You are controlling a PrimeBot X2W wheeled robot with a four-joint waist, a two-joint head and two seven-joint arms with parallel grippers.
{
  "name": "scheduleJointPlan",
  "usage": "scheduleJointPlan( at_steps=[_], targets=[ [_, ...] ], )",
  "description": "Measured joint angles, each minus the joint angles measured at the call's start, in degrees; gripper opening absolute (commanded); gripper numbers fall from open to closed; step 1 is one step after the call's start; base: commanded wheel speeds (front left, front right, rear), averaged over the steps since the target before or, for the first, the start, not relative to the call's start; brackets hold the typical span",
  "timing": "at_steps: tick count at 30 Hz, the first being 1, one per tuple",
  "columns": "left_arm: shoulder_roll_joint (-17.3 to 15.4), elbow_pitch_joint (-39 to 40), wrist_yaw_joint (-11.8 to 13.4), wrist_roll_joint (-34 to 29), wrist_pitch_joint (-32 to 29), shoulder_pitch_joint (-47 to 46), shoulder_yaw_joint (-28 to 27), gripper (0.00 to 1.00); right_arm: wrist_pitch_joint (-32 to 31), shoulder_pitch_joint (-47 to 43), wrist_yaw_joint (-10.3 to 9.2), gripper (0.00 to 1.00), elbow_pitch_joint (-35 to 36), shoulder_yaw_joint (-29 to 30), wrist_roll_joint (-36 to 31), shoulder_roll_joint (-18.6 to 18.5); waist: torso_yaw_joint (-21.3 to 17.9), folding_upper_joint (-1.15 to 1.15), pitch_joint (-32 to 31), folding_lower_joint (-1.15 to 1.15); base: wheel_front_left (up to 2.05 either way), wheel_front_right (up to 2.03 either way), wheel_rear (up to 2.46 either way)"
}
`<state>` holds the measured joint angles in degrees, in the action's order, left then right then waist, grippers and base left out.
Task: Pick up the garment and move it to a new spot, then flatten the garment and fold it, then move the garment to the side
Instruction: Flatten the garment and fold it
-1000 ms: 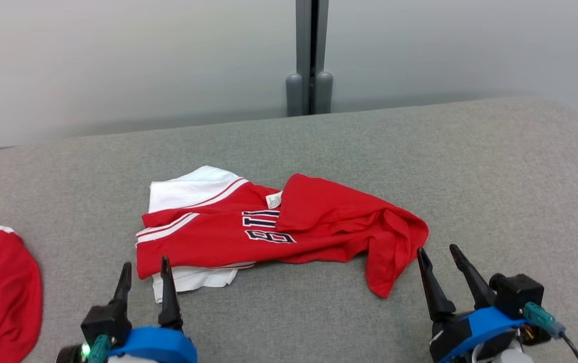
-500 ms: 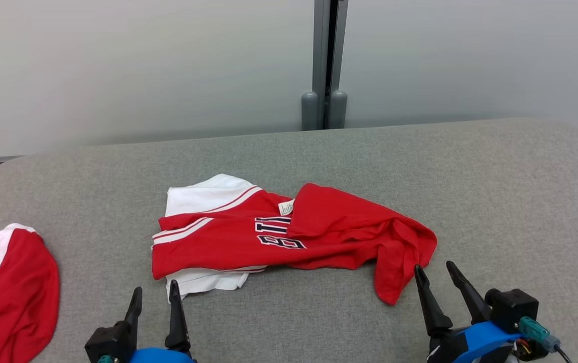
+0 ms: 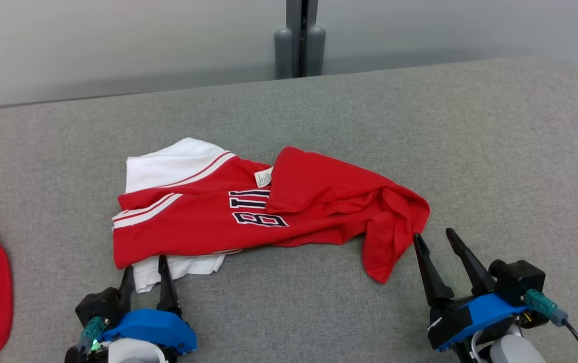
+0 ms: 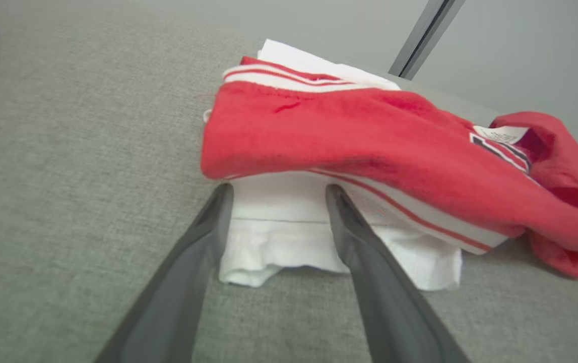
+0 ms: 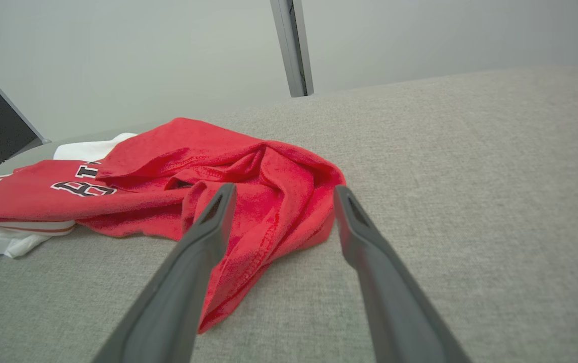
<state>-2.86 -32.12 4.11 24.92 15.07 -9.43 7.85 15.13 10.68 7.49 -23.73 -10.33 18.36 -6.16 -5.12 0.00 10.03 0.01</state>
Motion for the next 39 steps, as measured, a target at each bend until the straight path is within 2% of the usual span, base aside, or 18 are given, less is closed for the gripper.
scheduleJointPlan(
  at_steps=[6,10,11,12,15,18,26,35,36,37,38,39],
  targets=[
    [0.00,-3.11,2.63,0.37,0.02,-0.73,-1.01,1.00,0.00,0.50,0.00,1.00,0.16,0.14,0.35,-0.75,-0.33,0.00,1.38,0.00,0.00,0.00,0.00],
    [-0.05,-5.04,2.40,0.91,0.25,-1.45,0.16,1.00,0.00,0.49,0.00,1.00,0.13,0.45,0.35,-0.96,0.01,0.00,1.60,-0.01,0.00,0.00,0.00],
    [-0.12,-5.84,1.91,1.00,0.37,-1.68,0.85,0.59,0.00,0.49,0.00,1.00,0.02,0.44,0.35,-0.96,0.16,0.00,1.64,-0.01,0.00,0.00,0.00],
    [-0.38,-7.31,1.04,0.91,0.66,-2.17,2.14,0.00,0.00,0.50,0.00,1.00,-0.10,0.47,0.35,-0.93,0.31,0.00,1.65,-0.01,0.00,0.00,0.00],
    [-0.43,-9.02,-0.49,2.16,0.66,-3.18,3.41,0.00,0.00,0.58,0.00,1.00,-0.27,0.09,0.34,-0.75,0.90,0.00,1.33,-0.01,0.00,0.00,0.00],
    [-0.10,-8.62,-0.91,2.54,0.18,-3.17,3.67,0.00,0.00,0.54,0.00,1.00,-0.67,-0.04,0.33,-0.63,1.75,0.00,-0.03,-0.01,0.00,0.00,0.00],
    [0.02,2.91,-0.86,-1.81,0.00,2.27,0.14,0.00,0.00,-3.20,0.00,1.00,-1.58,1.65,0.32,-0.29,7.44,0.00,-6.13,-0.02,0.00,0.00,0.00],
    [-0.02,6.56,-2.19,-3.93,-0.01,7.27,-1.36,0.00,0.00,-5.32,0.00,1.00,-2.21,1.24,-0.29,1.67,12.52,0.00,-9.51,-0.03,0.00,0.00,0.00],
    [-0.01,6.01,-2.12,-3.64,-0.01,7.67,-1.30,0.37,0.00,-5.39,0.00,1.00,-2.30,0.98,-0.49,1.78,12.70,0.00,-9.47,-0.02,0.00,0.00,0.00],
    [0.00,5.24,-2.03,-3.50,-0.01,8.06,-1.21,0.93,0.00,-5.43,0.00,1.00,-2.43,0.74,-0.66,1.88,12.79,0.00,-9.36,-0.02,0.00,0.00,0.00],
    [0.00,4.80,-1.79,-3.49,-0.01,8.33,-1.05,1.00,0.00,-5.43,0.00,1.00,-2.61,0.55,-0.69,1.92,12.84,0.00,-9.14,-0.02,0.00,0.00,0.00],
    [-0.01,4.65,-1.58,-3.11,-0.01,8.34,-0.91,1.00,0.00,-5.43,0.00,1.00,-2.88,0.37,-0.80,1.93,12.85,0.00,-8.86,-0.02,0.00,0.00,0.00]
  ],
)
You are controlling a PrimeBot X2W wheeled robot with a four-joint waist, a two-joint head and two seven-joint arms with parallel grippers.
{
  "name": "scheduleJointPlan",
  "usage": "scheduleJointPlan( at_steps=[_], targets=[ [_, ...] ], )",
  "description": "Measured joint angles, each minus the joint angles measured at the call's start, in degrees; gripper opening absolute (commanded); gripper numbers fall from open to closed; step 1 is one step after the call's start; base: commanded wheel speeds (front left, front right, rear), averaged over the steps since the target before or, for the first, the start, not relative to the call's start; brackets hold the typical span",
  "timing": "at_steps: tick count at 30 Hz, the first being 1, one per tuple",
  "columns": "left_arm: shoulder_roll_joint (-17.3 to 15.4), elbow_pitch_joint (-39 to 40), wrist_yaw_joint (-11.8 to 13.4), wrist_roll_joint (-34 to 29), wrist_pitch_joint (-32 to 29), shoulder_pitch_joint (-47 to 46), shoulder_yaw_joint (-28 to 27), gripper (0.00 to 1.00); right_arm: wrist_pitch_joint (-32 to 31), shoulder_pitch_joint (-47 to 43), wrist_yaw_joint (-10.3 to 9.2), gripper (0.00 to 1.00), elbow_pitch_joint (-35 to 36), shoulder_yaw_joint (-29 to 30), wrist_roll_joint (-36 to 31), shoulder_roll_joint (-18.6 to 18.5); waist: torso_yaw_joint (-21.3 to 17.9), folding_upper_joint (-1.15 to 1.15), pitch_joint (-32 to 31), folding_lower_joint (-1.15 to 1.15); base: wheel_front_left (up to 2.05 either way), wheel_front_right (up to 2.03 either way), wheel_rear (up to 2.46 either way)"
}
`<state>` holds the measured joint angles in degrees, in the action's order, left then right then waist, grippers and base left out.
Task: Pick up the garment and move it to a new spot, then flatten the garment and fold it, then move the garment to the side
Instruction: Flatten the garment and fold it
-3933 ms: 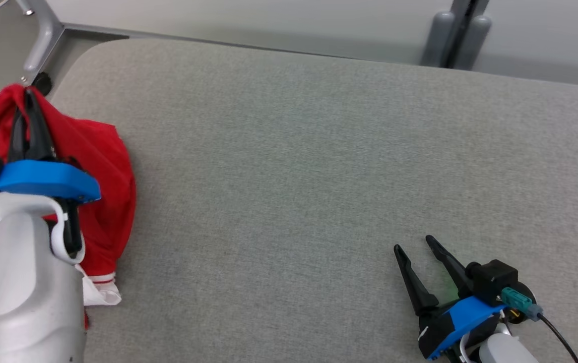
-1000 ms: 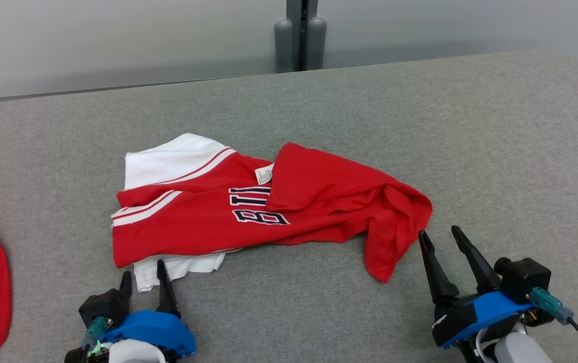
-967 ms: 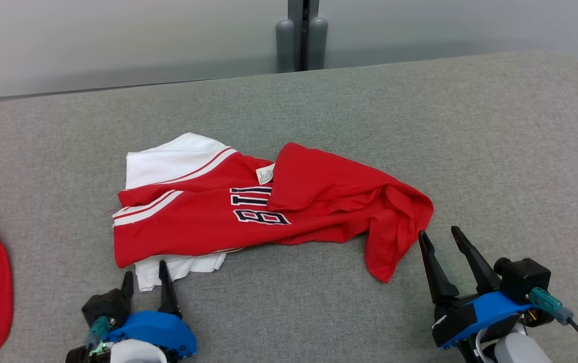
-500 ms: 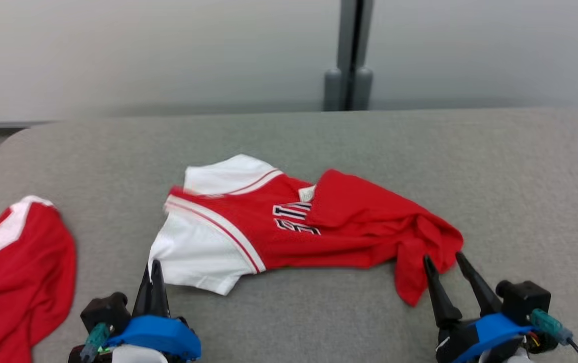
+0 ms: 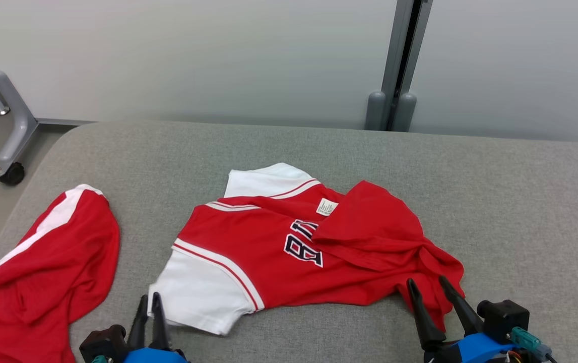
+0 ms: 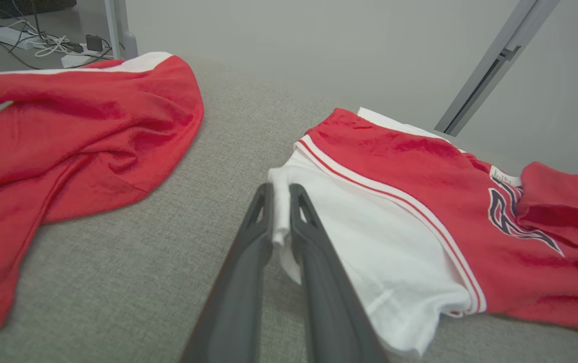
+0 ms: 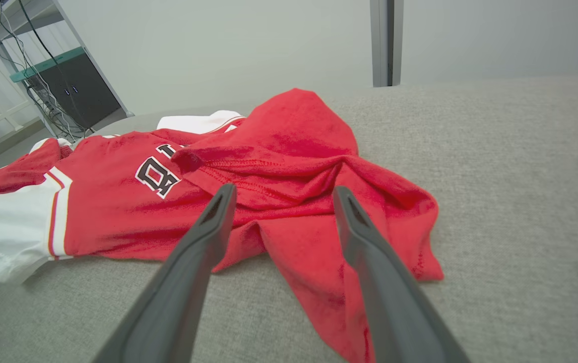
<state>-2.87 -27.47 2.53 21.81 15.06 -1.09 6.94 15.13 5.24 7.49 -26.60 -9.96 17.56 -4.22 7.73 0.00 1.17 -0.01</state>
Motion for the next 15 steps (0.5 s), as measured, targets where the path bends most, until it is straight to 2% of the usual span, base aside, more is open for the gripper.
scheduleJointPlan(
  at_steps=[8,15],
  targets=[
    [0.01,1.83,1.46,1.32,0.00,-1.50,2.00,1.00,0.00,1.77,0.00,1.00,-1.59,-1.75,-1.53,-2.29,0.04,0.00,2.79,0.01,0.00,0.00,0.00],
    [0.00,2.93,2.04,3.34,0.00,-3.76,3.68,1.00,0.00,10.32,0.00,1.00,-4.17,-6.91,-4.83,-4.32,1.58,0.00,4.73,0.01,0.00,0.00,0.00]
  ],
)
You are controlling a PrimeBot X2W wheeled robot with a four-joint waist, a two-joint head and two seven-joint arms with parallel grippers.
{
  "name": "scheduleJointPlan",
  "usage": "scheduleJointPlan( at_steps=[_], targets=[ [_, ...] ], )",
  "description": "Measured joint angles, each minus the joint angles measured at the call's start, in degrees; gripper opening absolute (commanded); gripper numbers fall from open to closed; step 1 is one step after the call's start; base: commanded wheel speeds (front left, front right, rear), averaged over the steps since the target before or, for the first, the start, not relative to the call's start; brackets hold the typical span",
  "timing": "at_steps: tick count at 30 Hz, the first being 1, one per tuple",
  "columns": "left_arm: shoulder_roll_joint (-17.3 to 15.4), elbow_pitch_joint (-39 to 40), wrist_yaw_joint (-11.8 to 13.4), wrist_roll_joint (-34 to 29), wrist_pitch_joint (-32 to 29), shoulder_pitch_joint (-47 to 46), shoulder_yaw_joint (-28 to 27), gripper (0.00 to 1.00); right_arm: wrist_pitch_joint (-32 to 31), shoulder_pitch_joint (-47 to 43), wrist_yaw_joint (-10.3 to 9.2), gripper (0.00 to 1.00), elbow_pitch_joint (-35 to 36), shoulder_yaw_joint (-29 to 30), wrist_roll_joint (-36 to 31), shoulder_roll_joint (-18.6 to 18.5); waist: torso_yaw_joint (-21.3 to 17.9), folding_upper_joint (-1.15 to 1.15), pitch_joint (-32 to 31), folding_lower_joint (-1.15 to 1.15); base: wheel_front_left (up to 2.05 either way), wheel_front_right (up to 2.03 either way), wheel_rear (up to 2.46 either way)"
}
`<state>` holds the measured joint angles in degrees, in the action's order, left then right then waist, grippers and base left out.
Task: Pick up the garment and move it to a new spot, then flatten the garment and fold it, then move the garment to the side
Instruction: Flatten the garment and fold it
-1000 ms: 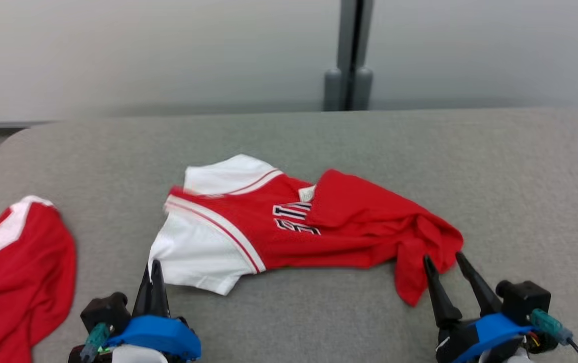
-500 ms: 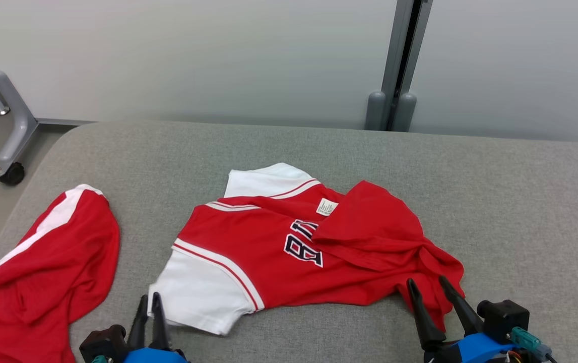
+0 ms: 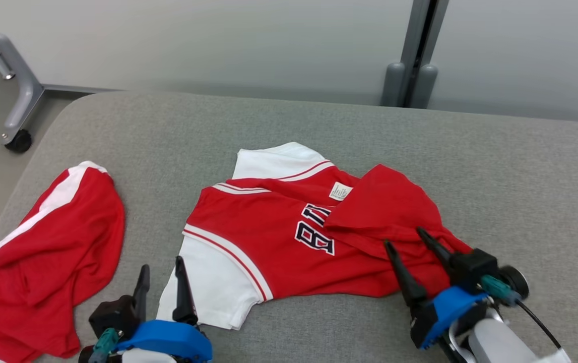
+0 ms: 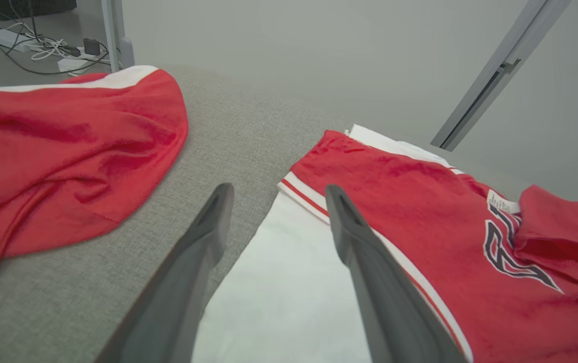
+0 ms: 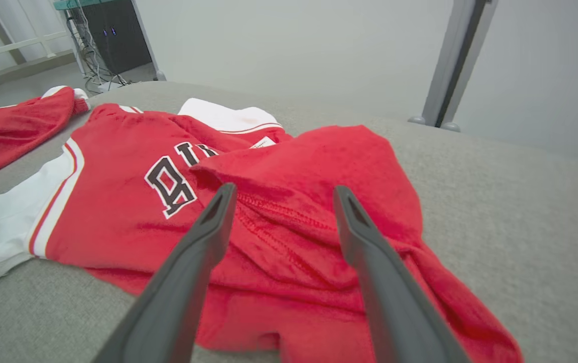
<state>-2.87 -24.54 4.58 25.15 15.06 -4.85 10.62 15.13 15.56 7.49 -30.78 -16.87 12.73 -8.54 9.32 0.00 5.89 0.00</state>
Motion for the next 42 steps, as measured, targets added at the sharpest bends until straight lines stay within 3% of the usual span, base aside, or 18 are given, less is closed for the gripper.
scheduleJointPlan(
  at_steps=[8,14,15,16,17,23,32,40,41,42],
  targets=[
    [0.03,0.27,0.19,1.15,0.00,-1.60,2.96,1.00,-0.01,11.16,0.00,1.00,-10.92,-9.51,-2.91,-1.54,3.49,0.00,2.43,0.00,0.00,0.00,0.00],
    [0.02,0.48,0.43,1.89,0.00,-1.66,3.46,1.00,0.00,15.41,0.00,1.00,-16.81,-11.13,-5.64,-1.85,5.82,0.00,3.53,0.00,0.00,0.00,0.00],
    [0.02,0.67,0.46,2.44,0.00,-1.65,3.34,1.00,0.00,15.60,0.00,0.86,-17.29,-11.35,-6.16,-1.80,6.04,0.00,3.64,0.00,0.00,0.00,0.00],
    [-0.01,0.87,0.48,2.55,0.00,-1.64,3.28,1.00,0.00,15.75,0.00,0.32,-17.74,-11.28,-6.28,-1.69,6.20,0.00,3.73,0.00,0.00,0.00,0.00],
    [-0.01,0.98,0.49,2.54,0.00,-1.62,3.24,1.00,0.00,15.92,0.00,0.00,-18.13,-11.21,-6.42,-1.60,6.28,0.00,3.77,0.00,0.00,0.00,0.00],
    [-0.01,1.82,0.45,2.48,0.00,-1.33,3.10,1.00,0.00,17.81,0.03,0.00,-12.14,-7.87,-4.27,-2.26,5.38,0.00,4.56,0.01,0.00,0.00,0.00],
    [0.01,2.80,-0.16,2.34,0.00,-2.69,4.88,1.00,0.00,26.30,0.01,0.00,-11.47,3.94,-3.07,-14.24,4.36,0.00,7.19,0.00,0.00,0.00,0.00],
    [-0.01,2.87,-1.08,1.30,0.00,-5.01,7.97,1.00,0.01,36.61,0.01,0.00,-21.37,10.60,-5.98,-25.17,5.80,0.00,10.37,0.01,0.00,0.00,0.00],
    [-0.01,2.71,-1.09,1.12,0.00,-5.26,8.43,1.00,-0.01,37.41,0.01,0.08,-22.63,11.67,-6.48,-25.75,6.11,0.00,10.75,0.01,0.00,0.00,0.00],
    [0.03,2.70,-1.09,1.12,0.00,-5.43,8.72,1.00,-0.02,38.32,0.01,0.62,-23.53,12.68,-6.68,-25.97,6.35,0.00,11.13,0.00,0.00,0.00,0.00]
  ],
)
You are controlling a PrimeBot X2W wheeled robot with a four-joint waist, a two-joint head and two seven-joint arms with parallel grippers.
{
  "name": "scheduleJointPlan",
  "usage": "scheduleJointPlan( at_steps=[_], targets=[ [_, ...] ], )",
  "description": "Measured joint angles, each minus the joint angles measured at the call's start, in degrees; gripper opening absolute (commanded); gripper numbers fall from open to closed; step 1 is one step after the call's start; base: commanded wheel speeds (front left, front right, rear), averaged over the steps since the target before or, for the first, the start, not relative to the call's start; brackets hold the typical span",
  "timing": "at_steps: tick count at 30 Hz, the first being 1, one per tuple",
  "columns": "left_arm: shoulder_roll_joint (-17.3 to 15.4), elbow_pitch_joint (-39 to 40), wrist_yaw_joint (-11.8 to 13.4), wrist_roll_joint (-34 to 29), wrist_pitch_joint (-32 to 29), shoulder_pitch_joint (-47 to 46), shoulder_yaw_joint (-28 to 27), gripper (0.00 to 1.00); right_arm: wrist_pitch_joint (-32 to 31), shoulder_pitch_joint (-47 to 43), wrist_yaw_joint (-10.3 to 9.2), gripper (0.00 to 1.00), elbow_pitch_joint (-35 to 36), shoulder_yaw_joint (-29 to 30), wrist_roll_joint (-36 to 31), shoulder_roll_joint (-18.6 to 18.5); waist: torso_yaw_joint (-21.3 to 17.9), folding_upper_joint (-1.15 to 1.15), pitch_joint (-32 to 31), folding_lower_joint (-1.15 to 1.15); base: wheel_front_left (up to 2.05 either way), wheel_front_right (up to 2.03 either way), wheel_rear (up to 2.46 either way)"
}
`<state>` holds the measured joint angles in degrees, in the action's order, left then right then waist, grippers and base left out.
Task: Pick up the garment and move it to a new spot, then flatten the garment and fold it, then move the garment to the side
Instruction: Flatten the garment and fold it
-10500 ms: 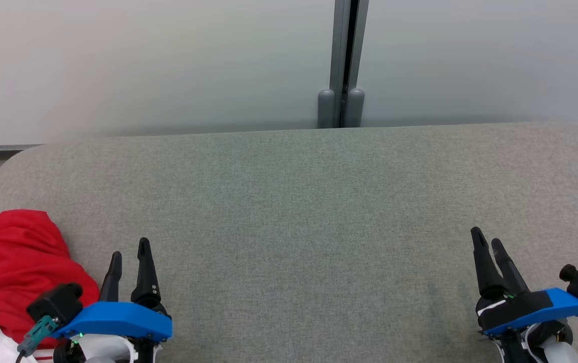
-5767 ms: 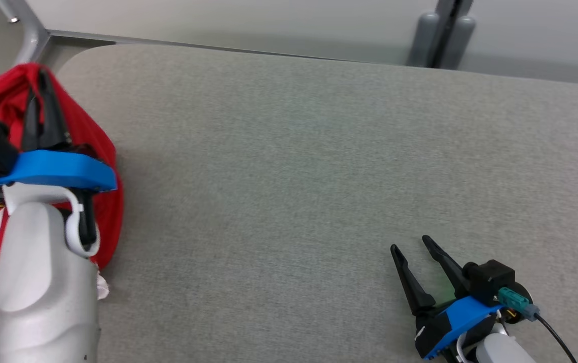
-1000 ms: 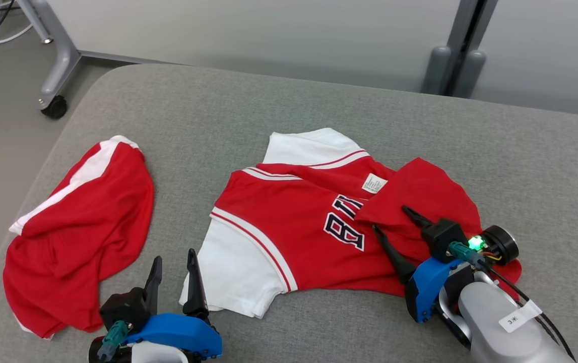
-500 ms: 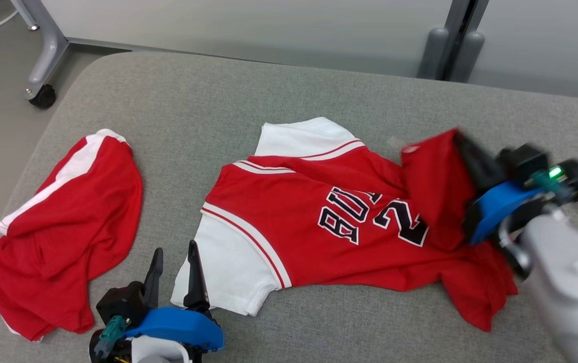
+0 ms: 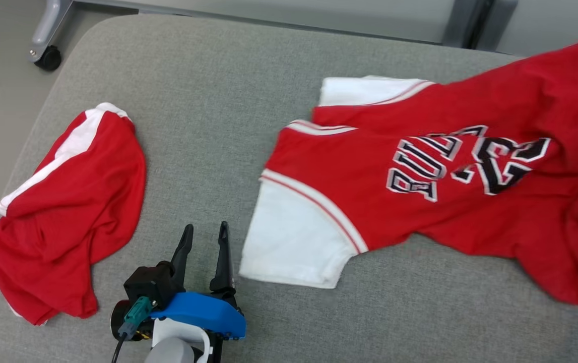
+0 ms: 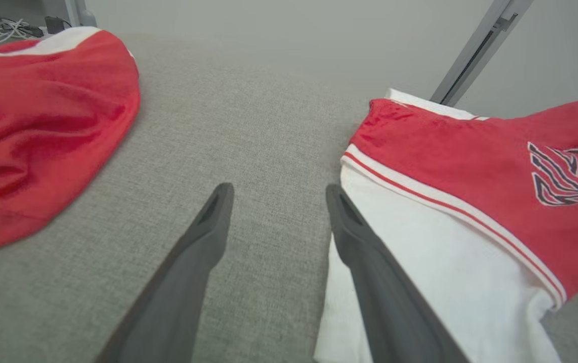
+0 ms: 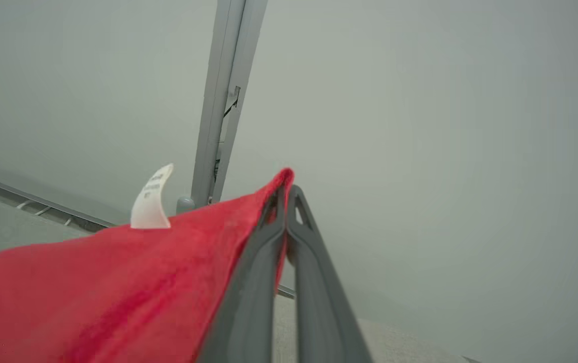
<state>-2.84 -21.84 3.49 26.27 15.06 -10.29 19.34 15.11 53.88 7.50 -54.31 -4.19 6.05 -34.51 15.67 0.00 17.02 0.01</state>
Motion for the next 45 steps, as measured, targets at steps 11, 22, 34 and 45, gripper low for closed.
scheduleJointPlan(
  at_steps=[11,22,34,45],
  targets=[
    [-0.01,-0.08,0.65,-0.13,0.01,-0.40,-0.03,1.00,0.01,-4.04,0.00,1.00,-3.90,4.02,-1.52,6.09,-1.49,0.00,-1.02,0.00,0.00,0.00,0.00],
    [0.02,-1.97,-0.09,-3.13,0.00,2.22,-5.34,1.00,0.02,-20.42,0.00,1.00,11.09,4.21,3.25,17.94,-7.44,0.00,-6.90,-0.01,0.00,0.00,0.00],
    [-0.02,-3.94,-1.38,-4.17,0.00,6.75,-8.55,1.00,0.01,-36.45,-0.01,1.00,17.13,7.12,3.59,26.99,-11.80,0.00,-14.11,-0.02,0.00,0.00,0.00],
    [0.00,-4.19,-1.51,-4.28,0.01,8.96,-9.66,1.00,0.00,-42.55,-0.01,1.00,17.62,12.82,0.88,29.71,-14.18,0.00,-16.71,-0.02,0.00,0.00,0.00]
  ],
)
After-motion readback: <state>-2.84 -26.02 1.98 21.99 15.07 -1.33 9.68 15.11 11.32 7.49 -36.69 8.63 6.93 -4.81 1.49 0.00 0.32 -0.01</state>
